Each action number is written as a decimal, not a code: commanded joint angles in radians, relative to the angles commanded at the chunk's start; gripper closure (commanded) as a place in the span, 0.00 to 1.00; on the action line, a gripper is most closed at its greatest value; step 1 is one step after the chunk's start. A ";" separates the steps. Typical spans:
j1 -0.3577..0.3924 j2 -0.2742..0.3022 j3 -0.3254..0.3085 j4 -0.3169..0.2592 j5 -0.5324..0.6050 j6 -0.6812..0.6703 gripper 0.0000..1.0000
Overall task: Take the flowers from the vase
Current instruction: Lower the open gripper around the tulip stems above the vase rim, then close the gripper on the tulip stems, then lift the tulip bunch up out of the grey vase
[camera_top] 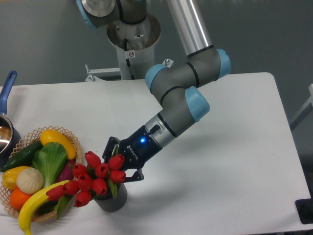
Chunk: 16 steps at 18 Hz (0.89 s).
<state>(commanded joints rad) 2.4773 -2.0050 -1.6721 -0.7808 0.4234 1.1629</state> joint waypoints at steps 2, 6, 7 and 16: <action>0.003 0.020 0.000 0.000 -0.002 -0.029 0.72; 0.021 0.055 0.002 0.000 -0.067 -0.118 0.72; 0.028 0.060 0.002 0.000 -0.092 -0.132 0.72; 0.090 0.080 0.063 0.000 -0.254 -0.206 0.69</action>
<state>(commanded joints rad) 2.5677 -1.9251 -1.6094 -0.7808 0.1690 0.9574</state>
